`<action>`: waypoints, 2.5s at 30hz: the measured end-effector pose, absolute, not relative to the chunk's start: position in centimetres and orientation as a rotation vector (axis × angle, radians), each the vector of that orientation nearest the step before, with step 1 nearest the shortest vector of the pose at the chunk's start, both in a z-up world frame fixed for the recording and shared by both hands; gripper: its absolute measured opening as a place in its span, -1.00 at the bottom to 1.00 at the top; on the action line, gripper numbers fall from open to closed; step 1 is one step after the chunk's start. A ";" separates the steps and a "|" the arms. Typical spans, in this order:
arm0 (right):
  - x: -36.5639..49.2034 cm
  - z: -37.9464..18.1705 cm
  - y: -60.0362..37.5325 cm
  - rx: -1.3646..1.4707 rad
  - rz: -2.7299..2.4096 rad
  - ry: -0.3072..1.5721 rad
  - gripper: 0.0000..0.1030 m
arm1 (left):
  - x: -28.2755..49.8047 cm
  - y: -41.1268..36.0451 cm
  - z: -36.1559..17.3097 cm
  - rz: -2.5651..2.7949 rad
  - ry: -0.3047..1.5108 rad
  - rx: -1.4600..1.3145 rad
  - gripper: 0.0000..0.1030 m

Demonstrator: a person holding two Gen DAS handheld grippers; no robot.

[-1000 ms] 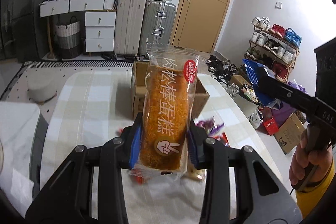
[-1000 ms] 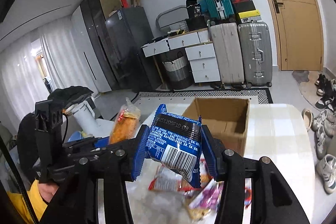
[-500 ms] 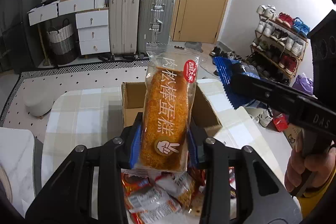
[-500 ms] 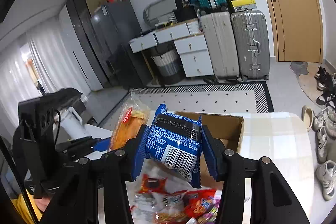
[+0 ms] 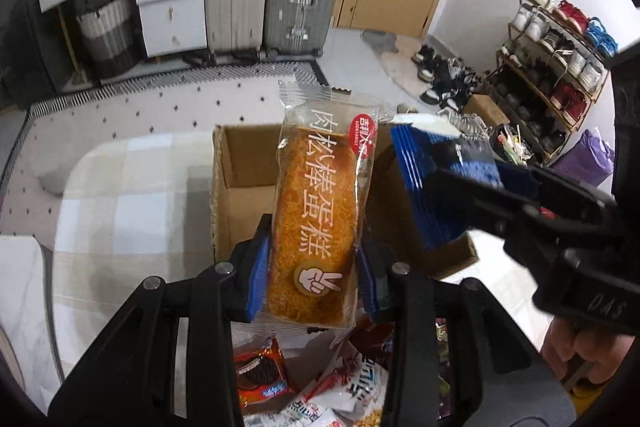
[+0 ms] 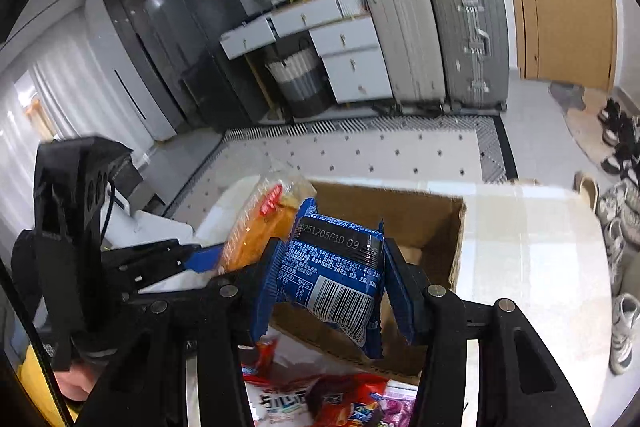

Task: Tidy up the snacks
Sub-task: 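Carry the orange cake bag and blue packet into the cardboard box with both grippers, then open both grippers to drop the snacks and lift out of the box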

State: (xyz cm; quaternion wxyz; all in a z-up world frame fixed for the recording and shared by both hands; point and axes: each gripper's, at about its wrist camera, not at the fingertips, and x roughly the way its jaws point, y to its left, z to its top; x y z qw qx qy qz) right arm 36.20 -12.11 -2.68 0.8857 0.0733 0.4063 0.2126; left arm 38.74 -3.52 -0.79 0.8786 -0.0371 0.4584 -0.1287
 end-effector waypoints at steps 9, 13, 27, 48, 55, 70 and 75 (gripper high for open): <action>38.4 -6.1 -11.9 0.138 0.435 0.936 -0.04 | 44.6 -4.2 -5.7 -0.258 1.030 -0.081 -0.34; 38.9 -7.2 -11.8 0.131 0.426 0.961 -0.04 | 45.8 -4.3 -7.8 -0.249 1.060 -0.094 -0.33; 38.8 -8.6 -11.2 0.104 0.405 0.999 0.03 | 45.6 -3.5 -9.9 -0.233 1.063 -0.110 -0.33; 29.3 1.1 -13.3 0.111 0.364 0.775 0.68 | 30.5 -0.8 0.0 -0.114 0.838 -0.084 0.54; 21.2 5.1 -13.2 0.093 0.385 0.633 0.81 | 21.8 0.0 4.2 -0.078 0.720 -0.067 0.67; 1.3 7.8 -11.9 0.034 0.412 0.338 0.97 | 3.0 1.7 7.6 -0.035 0.558 -0.065 0.98; -3.0 6.4 -11.3 0.040 0.429 0.290 0.98 | -1.0 1.5 7.6 -0.033 0.544 -0.083 0.98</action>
